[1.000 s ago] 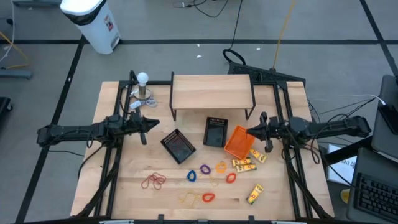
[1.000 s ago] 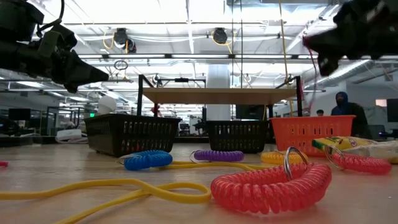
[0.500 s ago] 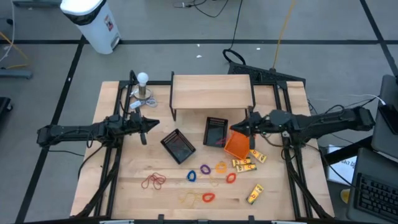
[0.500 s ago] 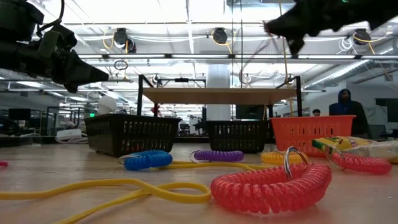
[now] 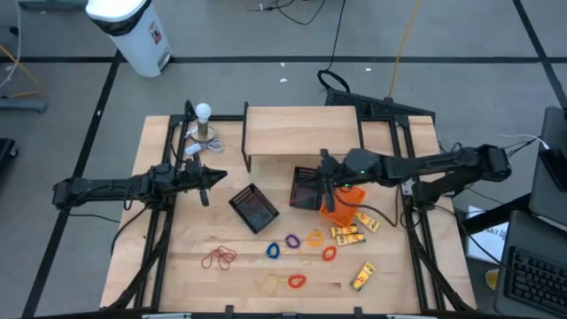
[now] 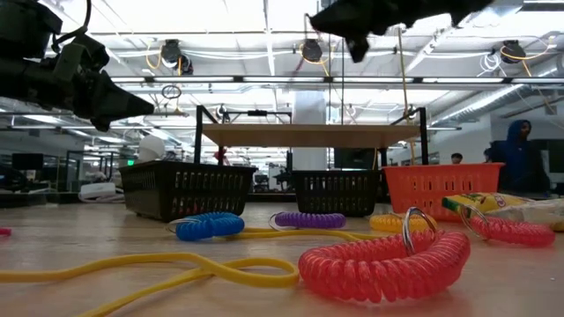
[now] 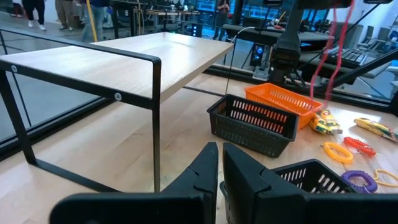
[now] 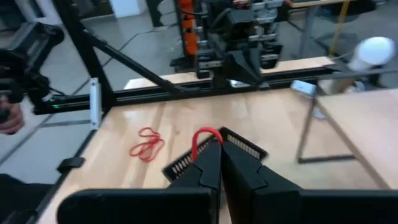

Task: Pick & Place Office Desk Supplies
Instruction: Put the red rubber band into the left black bin

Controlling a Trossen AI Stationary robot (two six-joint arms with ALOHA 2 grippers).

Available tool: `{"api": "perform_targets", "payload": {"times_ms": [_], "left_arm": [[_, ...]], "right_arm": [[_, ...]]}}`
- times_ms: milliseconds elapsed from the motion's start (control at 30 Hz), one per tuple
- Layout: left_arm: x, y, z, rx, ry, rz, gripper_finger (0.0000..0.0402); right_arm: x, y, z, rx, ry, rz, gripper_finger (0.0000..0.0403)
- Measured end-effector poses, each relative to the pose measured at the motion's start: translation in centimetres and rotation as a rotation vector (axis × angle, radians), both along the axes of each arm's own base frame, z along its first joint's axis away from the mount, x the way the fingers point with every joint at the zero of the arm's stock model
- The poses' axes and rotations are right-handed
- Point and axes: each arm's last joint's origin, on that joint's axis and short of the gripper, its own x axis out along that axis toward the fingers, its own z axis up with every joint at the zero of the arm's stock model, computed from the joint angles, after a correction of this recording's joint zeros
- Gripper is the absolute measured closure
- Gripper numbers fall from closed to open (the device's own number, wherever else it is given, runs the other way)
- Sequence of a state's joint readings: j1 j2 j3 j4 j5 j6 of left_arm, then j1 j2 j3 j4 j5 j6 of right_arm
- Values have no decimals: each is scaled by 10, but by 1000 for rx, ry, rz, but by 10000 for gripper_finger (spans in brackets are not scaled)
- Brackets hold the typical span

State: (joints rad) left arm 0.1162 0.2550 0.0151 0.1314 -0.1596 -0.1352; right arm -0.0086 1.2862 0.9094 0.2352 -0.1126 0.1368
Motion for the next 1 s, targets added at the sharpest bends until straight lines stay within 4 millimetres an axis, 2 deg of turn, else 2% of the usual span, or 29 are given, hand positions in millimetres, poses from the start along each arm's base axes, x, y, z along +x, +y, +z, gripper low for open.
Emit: {"api": "perform_targets", "payload": {"times_ms": [200,600,733,1000], "left_arm": [[0,0,0,1,0,0,378],[0,0,0,1,0,1,378],[0,0,0,1,0,0,378],[0,0,0,0,0,0,378]], "right_arm": [[34,0,-2,-2,28,46,403],[96,-4,-28,10,106,89,403],[111,-6,-35,15,118,91,403],[124,-14,-65,54,201,76,403]]}}
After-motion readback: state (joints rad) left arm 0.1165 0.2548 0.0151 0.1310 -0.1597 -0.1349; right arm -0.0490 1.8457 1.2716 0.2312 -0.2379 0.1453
